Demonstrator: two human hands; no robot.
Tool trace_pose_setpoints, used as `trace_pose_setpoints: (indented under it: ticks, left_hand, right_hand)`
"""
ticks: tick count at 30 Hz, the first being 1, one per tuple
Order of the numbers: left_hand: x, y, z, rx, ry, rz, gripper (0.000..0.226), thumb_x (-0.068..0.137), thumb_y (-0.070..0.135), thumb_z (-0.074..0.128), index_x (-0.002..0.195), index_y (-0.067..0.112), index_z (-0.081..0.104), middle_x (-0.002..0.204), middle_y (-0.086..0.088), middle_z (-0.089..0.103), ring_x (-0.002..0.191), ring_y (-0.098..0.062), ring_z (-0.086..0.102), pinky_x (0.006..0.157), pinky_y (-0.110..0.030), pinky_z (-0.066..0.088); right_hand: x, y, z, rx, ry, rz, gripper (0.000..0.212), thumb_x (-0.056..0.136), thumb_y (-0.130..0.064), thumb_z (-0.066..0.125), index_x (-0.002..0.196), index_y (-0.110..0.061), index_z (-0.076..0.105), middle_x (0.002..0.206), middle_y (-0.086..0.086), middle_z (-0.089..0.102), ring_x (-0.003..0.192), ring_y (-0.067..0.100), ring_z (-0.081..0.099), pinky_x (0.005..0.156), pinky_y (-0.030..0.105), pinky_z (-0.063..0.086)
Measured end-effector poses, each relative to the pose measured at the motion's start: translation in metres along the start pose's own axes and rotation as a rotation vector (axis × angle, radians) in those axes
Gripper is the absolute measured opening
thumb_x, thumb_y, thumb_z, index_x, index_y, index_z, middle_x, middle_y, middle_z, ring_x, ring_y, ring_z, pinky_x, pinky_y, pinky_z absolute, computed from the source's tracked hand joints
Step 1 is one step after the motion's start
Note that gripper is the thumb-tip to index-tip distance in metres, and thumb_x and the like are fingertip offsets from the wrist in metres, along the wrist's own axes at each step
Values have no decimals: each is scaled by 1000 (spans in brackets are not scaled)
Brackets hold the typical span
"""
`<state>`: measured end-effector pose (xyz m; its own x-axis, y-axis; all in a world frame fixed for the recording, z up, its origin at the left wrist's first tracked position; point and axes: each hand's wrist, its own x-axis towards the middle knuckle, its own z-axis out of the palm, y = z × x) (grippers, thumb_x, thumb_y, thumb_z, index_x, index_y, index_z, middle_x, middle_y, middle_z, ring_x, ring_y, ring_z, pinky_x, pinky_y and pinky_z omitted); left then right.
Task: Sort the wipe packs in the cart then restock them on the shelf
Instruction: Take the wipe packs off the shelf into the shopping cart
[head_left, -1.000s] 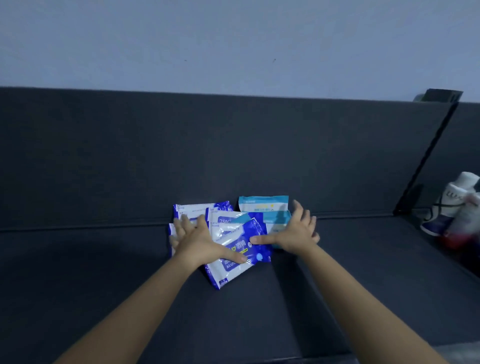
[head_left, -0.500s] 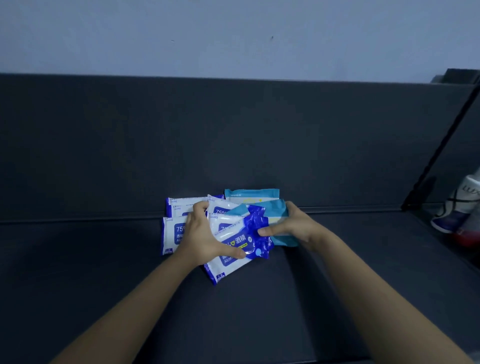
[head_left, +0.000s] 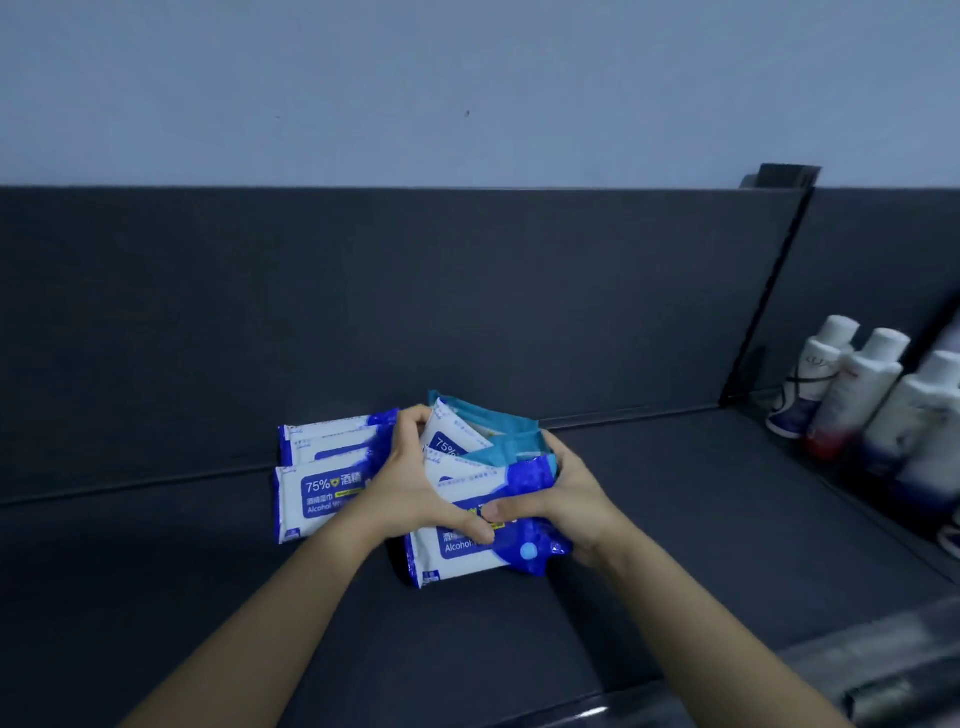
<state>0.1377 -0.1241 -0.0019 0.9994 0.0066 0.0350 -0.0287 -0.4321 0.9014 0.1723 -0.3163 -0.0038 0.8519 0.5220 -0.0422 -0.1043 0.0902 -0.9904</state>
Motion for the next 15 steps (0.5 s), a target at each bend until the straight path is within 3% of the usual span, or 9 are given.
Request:
trace_pose_setpoints:
  ticks: [2,5,7,10,13,15]
  left_hand:
    - [-6,8,5,-98,-73,15,115,24,30,93,116,37,24,127,7,44,115,-8,53,90,-29,51]
    - [-17,22,16,-326,-290,60,108,30,11,89,121,22,31,119,-2,57,102,-13,65,75,-32,56]
    - [-25,37,26,-346,-434,113,107,33,6,87,124,19,32,122,-3,57,103,-13,65,76,-32,56]
    - [-39,64,62,-335,-566,227,115,33,7,90,131,25,31,131,-2,52,112,-13,61,84,-34,55]
    - [-62,100,116,-337,-704,267,129,31,11,89,139,37,24,124,0,56,102,-15,67,75,-34,58]
    - [-83,124,160,-350,-826,278,129,30,12,89,138,42,26,120,-2,58,97,-18,69,71,-34,58]
  right_hand:
    - [-21,-4,1,12,55,-25,73,50,18,81,114,-7,58,106,19,70,97,37,67,82,48,56]
    - [-65,-6,-3,35,185,-42,75,50,17,79,117,-6,55,107,19,69,96,35,67,79,47,56]
    - [-101,-6,-9,72,271,-51,71,52,17,77,116,-4,55,108,20,69,93,34,68,76,44,57]
    - [-161,-4,-20,120,423,-84,68,54,14,75,118,-1,56,108,20,69,91,31,67,75,41,56]
    - [-234,-3,-34,157,580,-122,63,58,13,73,118,2,57,96,13,73,84,25,69,72,35,56]
    - [-287,-1,-46,174,722,-141,68,56,9,79,119,-2,57,105,16,70,91,29,68,75,37,56]
